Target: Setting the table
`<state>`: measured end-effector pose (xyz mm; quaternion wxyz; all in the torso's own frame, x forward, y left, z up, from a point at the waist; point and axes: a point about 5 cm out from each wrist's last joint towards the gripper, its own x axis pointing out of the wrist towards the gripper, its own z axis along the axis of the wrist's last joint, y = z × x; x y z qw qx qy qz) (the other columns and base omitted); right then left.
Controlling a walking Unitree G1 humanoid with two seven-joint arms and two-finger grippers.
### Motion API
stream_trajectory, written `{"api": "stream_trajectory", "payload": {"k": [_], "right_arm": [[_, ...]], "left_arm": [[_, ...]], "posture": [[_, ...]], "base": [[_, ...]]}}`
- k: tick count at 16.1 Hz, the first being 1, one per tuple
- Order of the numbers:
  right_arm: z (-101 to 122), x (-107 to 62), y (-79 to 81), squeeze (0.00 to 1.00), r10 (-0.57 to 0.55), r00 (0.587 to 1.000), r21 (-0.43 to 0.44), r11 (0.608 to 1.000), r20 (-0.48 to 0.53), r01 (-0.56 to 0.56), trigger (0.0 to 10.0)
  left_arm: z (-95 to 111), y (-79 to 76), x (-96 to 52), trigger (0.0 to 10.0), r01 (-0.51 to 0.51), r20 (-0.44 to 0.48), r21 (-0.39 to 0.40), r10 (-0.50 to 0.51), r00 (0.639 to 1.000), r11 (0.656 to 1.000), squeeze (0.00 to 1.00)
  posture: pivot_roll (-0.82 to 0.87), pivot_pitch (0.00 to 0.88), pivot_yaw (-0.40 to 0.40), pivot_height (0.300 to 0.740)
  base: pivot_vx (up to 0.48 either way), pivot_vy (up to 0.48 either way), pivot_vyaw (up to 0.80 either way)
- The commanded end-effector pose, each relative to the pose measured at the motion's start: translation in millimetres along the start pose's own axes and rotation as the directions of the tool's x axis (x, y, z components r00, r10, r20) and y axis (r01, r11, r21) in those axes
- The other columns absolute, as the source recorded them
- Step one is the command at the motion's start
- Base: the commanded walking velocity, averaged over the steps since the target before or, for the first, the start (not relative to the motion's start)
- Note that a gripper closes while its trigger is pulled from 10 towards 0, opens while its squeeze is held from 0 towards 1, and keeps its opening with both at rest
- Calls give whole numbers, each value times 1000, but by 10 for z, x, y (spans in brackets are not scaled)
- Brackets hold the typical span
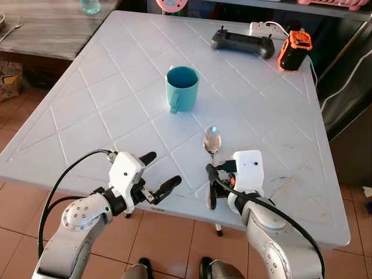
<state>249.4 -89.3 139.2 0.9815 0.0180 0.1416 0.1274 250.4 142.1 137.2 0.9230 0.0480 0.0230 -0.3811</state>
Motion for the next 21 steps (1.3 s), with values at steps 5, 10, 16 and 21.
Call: {"api": "stream_trajectory", "payload": {"k": [5, 10, 16, 21], "right_arm": [[-181, -1, -211, 0, -24, 996, -90, 996, -88, 16, 0], [-161, 12, -479, 0, -104, 992, -171, 981, -73, 90, 235], [-81, -12, -741, 0, -198, 980, -223, 956, -10, 191, 3294], [48, -32, -595, 1000, -249, 960, -71, 963, 131, 259, 10000]], "left_arm": [[2, -40, 30, 10000, 16, -6, 3, -16, 1000, 1000, 0], [69, -67, 39, 10000, 16, -4, 11, -16, 1000, 1000, 0], [84, -71, 62, 10000, 26, -13, 15, -26, 1000, 1000, 0], [18, -41, 89, 10000, 31, -28, 14, -31, 999, 999, 0]], "posture": [[87, 239, -5, 740], [99, 242, 0, 740], [98, 240, 16, 740], [96, 235, 25, 740]], "base": [[0, 0, 0], [0, 0, 0], [0, 0, 0], [0, 0, 0]]}}
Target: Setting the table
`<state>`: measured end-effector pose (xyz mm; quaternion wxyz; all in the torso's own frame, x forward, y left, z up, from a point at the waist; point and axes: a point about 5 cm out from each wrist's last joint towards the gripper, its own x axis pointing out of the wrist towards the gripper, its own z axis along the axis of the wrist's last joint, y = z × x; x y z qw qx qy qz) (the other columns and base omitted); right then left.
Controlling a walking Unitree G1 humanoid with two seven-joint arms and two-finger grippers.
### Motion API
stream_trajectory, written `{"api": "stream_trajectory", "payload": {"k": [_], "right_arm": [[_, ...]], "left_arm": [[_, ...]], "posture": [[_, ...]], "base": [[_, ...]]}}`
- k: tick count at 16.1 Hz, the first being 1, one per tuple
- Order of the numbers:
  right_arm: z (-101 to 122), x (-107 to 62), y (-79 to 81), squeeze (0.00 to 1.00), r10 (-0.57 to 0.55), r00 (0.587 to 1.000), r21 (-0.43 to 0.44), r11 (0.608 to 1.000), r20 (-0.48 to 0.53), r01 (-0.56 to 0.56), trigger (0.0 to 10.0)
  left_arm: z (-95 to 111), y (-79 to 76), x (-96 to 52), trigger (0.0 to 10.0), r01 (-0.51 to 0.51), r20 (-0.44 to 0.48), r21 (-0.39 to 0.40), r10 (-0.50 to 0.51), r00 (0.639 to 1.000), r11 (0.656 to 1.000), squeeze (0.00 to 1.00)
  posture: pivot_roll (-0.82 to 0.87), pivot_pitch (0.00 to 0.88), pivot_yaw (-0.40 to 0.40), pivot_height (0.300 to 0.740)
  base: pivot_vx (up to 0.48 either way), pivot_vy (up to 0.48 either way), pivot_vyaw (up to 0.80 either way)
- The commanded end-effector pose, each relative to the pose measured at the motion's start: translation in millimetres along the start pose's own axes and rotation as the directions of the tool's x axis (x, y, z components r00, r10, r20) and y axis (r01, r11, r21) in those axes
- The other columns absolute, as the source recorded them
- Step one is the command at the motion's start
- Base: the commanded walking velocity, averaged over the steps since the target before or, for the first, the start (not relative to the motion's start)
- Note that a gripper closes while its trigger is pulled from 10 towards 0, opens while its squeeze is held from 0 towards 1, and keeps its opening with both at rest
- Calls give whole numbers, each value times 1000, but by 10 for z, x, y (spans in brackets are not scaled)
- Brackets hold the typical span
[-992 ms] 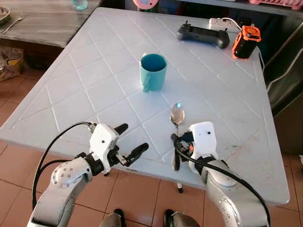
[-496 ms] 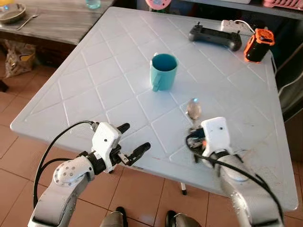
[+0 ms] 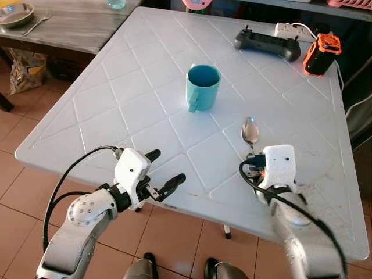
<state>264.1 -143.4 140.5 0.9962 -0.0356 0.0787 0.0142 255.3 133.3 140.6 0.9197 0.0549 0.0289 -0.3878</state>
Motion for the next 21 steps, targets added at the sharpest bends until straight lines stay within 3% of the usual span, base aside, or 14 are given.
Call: {"api": "stream_trajectory", "payload": {"k": [1, 5, 9, 14, 19, 20, 21], "right_arm": [[10, -23, -26, 1000, -31, 999, 13, 999, 17, 31, 10000], [41, -24, 12, 1000, -85, 995, 44, 996, 56, 83, 10000], [116, 74, 22, 1000, -119, 990, 140, 984, 72, 108, 10000], [109, 46, 269, 1000, -44, 998, 209, 977, 37, 35, 10000], [-32, -26, 351, 1000, -35, 999, 226, 973, -40, 43, 10000], [-42, -15, 379, 741, -28, 999, 241, 970, -43, 38, 10000], [-31, -3, 387, 255, -28, 999, 243, 969, -40, 37, 10000]], "left_arm": [[-32, -17, 0, 10000, 18, -13, 5, -18, 1000, 1000, 0], [-67, -22, 15, 10000, 30, -19, 5, -30, 999, 1000, 0], [-101, -25, 24, 10000, 46, -28, 5, -45, 999, 999, 0], [-120, -57, 23, 10000, 55, -30, 3, -55, 998, 998, 0], [-123, -87, 28, 10000, 66, -34, -2, -66, 997, 998, 0], [-122, -88, 33, 10000, 70, -34, -3, -70, 997, 998, 0], [-124, -88, 36, 10000, 70, -34, -3, -71, 997, 998, 0]], "posture": [[96, 235, 25, 740], [92, 234, 33, 740], [86, 237, 36, 740], [87, 241, 28, 740], [80, 241, 26, 740], [78, 241, 29, 740], [78, 241, 29, 740]], "base": [[0, 0, 0], [0, 0, 0], [0, 0, 0], [0, 0, 0], [0, 0, 0], [0, 0, 0], [0, 0, 0]]}}
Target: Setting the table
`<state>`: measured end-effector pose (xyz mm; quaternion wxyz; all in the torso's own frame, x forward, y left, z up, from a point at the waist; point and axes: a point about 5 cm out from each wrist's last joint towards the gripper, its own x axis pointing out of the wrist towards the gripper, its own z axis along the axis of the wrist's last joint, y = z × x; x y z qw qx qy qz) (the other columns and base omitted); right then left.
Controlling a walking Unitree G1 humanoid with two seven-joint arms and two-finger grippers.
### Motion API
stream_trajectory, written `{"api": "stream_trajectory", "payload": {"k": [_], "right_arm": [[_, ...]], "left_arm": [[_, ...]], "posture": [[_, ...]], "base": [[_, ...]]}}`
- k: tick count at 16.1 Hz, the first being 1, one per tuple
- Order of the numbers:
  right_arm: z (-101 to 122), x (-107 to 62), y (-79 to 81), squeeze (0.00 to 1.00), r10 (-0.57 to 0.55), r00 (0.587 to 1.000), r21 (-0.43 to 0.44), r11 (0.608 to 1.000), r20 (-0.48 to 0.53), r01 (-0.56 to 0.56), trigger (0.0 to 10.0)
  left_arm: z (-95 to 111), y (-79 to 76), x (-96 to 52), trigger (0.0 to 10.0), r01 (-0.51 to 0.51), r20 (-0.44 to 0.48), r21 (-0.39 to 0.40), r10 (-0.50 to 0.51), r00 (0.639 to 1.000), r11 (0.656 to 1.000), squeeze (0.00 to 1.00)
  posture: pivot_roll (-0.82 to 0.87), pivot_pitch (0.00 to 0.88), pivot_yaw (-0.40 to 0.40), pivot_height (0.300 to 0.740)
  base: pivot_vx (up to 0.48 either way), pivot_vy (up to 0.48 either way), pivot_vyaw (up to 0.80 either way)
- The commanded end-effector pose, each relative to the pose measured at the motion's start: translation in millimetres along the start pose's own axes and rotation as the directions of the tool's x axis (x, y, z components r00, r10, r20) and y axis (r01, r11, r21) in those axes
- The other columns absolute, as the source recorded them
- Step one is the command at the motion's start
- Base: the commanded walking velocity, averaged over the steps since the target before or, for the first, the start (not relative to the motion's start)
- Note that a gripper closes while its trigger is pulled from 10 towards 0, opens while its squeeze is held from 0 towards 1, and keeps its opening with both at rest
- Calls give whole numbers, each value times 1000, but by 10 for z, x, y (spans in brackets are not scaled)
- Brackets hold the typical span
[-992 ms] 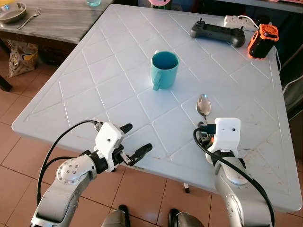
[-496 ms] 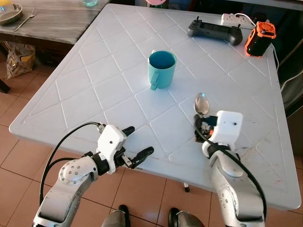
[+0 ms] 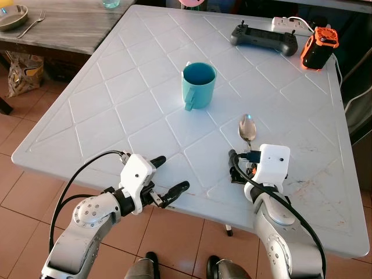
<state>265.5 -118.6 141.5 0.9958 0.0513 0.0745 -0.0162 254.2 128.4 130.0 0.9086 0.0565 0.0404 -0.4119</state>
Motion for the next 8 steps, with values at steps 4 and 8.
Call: {"api": "stream_trajectory", "payload": {"k": [4, 8], "right_arm": [[-30, 80, 230, 0, 12, 998, 135, 991, -58, -4, 0], [-105, 56, 279, 0, 23, 995, 157, 988, -98, -7, 0]], "left_arm": [[-46, -51, 18, 10000, 26, -18, 1, -26, 999, 1000, 0], [-37, -59, -6, 10000, 23, -20, -3, -23, 1000, 1000, 0]], "posture": [[79, 243, 33, 740], [83, 246, 24, 740]], "base": [[0, 0, 0], [0, 0, 0]]}}
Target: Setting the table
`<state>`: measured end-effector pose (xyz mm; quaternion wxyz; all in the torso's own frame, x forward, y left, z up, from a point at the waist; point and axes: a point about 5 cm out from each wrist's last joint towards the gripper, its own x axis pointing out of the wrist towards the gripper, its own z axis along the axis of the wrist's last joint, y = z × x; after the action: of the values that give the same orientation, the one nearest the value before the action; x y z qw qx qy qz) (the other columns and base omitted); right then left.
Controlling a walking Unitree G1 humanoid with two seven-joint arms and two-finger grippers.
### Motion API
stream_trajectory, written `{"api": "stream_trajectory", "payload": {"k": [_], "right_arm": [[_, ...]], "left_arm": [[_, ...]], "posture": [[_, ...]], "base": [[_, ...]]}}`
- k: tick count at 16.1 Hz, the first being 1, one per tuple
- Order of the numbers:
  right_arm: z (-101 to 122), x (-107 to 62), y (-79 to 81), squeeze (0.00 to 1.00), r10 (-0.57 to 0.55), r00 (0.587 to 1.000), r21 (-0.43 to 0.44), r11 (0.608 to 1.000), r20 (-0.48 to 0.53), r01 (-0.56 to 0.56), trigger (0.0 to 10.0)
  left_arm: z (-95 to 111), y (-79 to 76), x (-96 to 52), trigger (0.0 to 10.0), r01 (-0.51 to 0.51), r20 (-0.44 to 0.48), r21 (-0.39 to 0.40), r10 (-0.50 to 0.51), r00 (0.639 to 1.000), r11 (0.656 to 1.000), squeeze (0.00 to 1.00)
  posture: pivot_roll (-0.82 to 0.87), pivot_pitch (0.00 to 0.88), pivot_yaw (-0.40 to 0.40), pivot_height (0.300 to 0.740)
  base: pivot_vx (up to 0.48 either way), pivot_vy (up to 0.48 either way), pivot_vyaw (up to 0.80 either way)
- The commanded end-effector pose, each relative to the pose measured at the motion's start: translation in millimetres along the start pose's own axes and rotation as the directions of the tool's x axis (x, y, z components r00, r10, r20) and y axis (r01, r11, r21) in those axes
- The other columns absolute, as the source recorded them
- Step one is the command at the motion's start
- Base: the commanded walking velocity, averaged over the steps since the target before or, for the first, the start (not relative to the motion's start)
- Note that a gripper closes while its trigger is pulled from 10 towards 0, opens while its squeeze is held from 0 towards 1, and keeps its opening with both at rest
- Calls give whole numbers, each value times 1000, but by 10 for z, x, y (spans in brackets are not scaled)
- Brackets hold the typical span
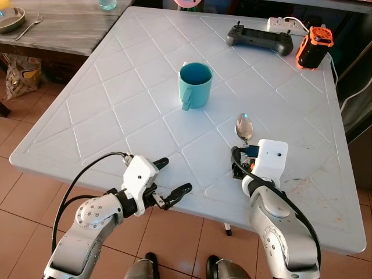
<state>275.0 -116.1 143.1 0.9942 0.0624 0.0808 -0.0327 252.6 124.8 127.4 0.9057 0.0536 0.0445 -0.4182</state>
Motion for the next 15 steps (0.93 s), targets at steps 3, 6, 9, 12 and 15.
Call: {"api": "stream_trajectory", "payload": {"k": [3, 6, 9, 12, 15], "right_arm": [[-128, -39, 254, 0, 59, 995, 141, 989, -83, -47, 0], [-118, -29, 268, 0, 63, 995, 141, 989, -82, -51, 0], [-143, -33, 270, 0, 71, 993, 144, 988, -92, -58, 0], [-156, -33, 265, 0, 78, 992, 135, 989, -97, -64, 0], [-182, -35, 249, 0, 77, 991, 128, 990, -106, -63, 0]], "left_arm": [[12, -25, -36, 10000, 13, -14, 6, -13, 1000, 1000, 0], [23, -38, -12, 10000, 20, -14, 9, -19, 1000, 1000, 0], [23, -50, -16, 10000, 22, -11, 7, -22, 1000, 1000, 0], [39, -62, -22, 10000, 39, 10, -11, -39, 999, 999, 0], [91, -65, -5, 10000, 42, 36, -25, -41, 999, 999, 0]], "posture": [[80, 245, 25, 740], [79, 245, 26, 740], [82, 242, 22, 740], [83, 240, 17, 740], [82, 244, 16, 740]], "base": [[0, 0, 0], [0, 0, 0], [0, 0, 0], [0, 0, 0], [0, 0, 0]]}}
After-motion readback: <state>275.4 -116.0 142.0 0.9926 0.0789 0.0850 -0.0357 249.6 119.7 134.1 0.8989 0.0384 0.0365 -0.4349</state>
